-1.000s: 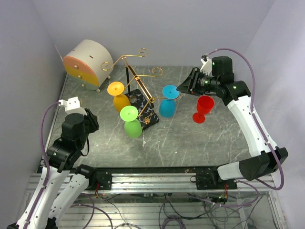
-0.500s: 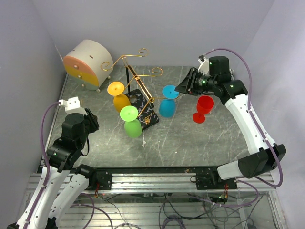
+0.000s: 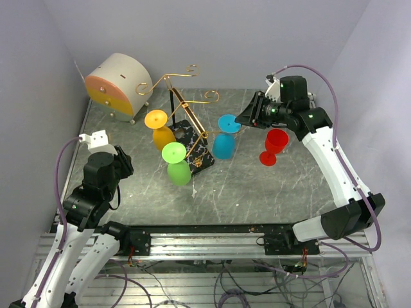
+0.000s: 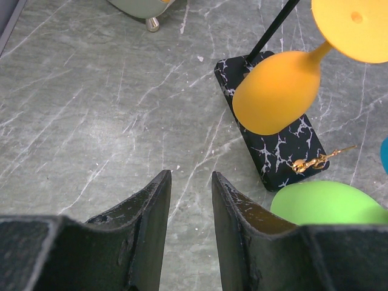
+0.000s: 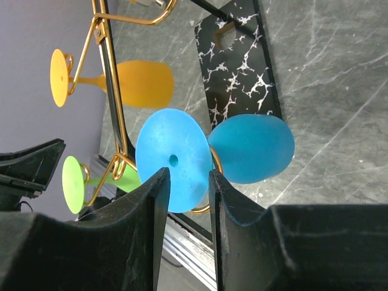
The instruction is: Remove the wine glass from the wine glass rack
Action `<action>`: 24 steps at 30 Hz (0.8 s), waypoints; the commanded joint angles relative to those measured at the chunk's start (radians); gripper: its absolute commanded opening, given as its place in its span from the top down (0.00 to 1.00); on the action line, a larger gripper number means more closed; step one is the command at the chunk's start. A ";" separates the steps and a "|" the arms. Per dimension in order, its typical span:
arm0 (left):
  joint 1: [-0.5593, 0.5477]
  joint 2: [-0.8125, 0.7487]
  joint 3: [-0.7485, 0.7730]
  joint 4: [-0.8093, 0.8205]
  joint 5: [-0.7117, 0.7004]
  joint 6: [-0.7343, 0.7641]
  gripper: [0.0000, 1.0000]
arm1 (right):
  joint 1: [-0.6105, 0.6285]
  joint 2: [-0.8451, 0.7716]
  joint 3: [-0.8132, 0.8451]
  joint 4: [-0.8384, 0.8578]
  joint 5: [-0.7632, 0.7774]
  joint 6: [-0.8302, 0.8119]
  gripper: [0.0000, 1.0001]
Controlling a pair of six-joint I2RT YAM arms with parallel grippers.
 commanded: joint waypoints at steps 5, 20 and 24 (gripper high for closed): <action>0.004 0.005 -0.005 0.027 -0.023 -0.001 0.56 | 0.014 0.006 0.021 -0.021 0.089 -0.019 0.68; 0.004 0.008 -0.006 0.027 -0.021 -0.002 0.56 | 0.051 0.002 0.037 0.013 0.040 -0.012 0.68; 0.004 0.009 -0.006 0.027 -0.021 -0.003 0.56 | 0.060 0.000 0.046 0.014 0.052 -0.011 0.69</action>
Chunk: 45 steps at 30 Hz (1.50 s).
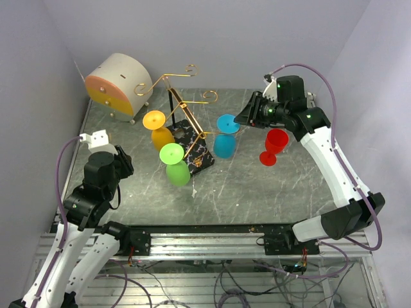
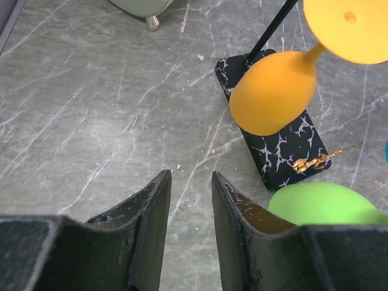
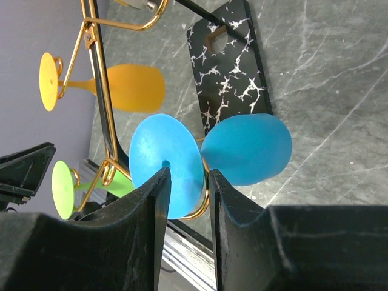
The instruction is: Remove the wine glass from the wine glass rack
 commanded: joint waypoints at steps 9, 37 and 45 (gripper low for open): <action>0.004 0.000 -0.007 0.029 -0.017 -0.001 0.56 | 0.031 0.008 0.043 0.000 0.034 -0.008 0.69; 0.004 0.002 -0.007 0.027 -0.019 -0.001 0.56 | 0.034 -0.029 -0.008 0.066 -0.070 0.033 0.77; 0.004 0.000 -0.007 0.027 -0.018 0.001 0.56 | 0.034 -0.020 -0.026 0.072 -0.077 0.033 0.80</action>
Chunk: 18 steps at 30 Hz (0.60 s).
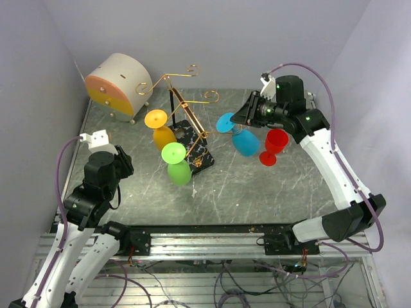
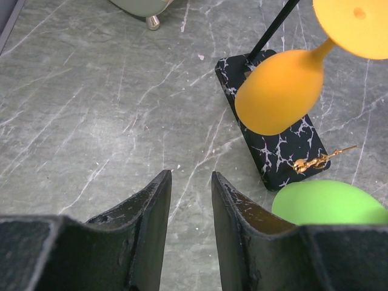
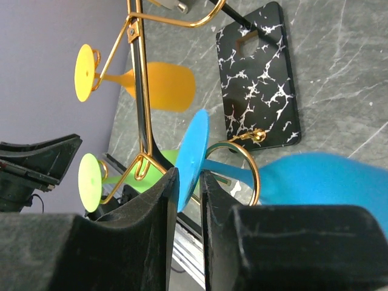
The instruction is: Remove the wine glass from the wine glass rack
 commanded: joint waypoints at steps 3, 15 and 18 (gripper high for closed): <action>0.004 -0.002 -0.007 0.027 -0.018 0.001 0.56 | 0.009 -0.002 -0.028 0.011 -0.029 0.009 0.80; 0.004 0.002 -0.007 0.026 -0.018 0.000 0.56 | 0.009 -0.024 -0.041 0.018 0.032 0.026 1.00; 0.004 0.001 -0.007 0.027 -0.018 0.000 0.56 | 0.006 -0.044 -0.051 0.026 0.061 0.033 1.00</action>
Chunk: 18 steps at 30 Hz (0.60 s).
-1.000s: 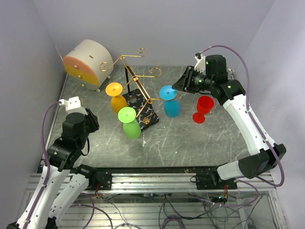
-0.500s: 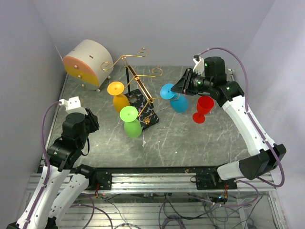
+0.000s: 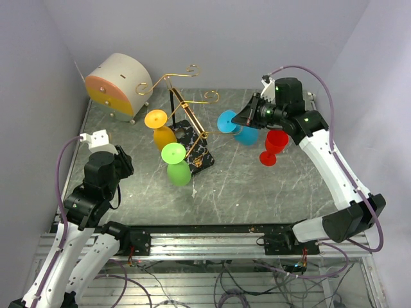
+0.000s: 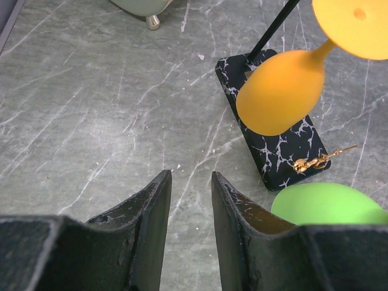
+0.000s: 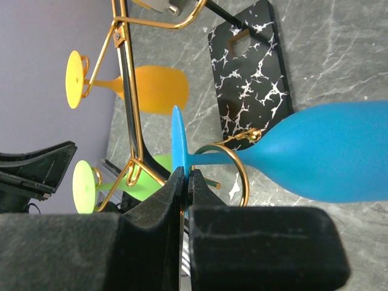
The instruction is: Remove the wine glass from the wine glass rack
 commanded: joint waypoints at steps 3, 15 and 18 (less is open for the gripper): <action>0.004 -0.001 -0.007 0.027 -0.017 0.000 0.56 | -0.001 -0.061 -0.026 0.016 0.053 0.014 1.00; 0.004 -0.001 -0.007 0.027 -0.018 0.000 0.56 | -0.009 -0.130 -0.069 -0.001 0.015 0.009 1.00; 0.004 0.000 -0.007 0.027 -0.018 -0.001 0.56 | -0.008 -0.129 -0.083 -0.007 -0.026 0.000 1.00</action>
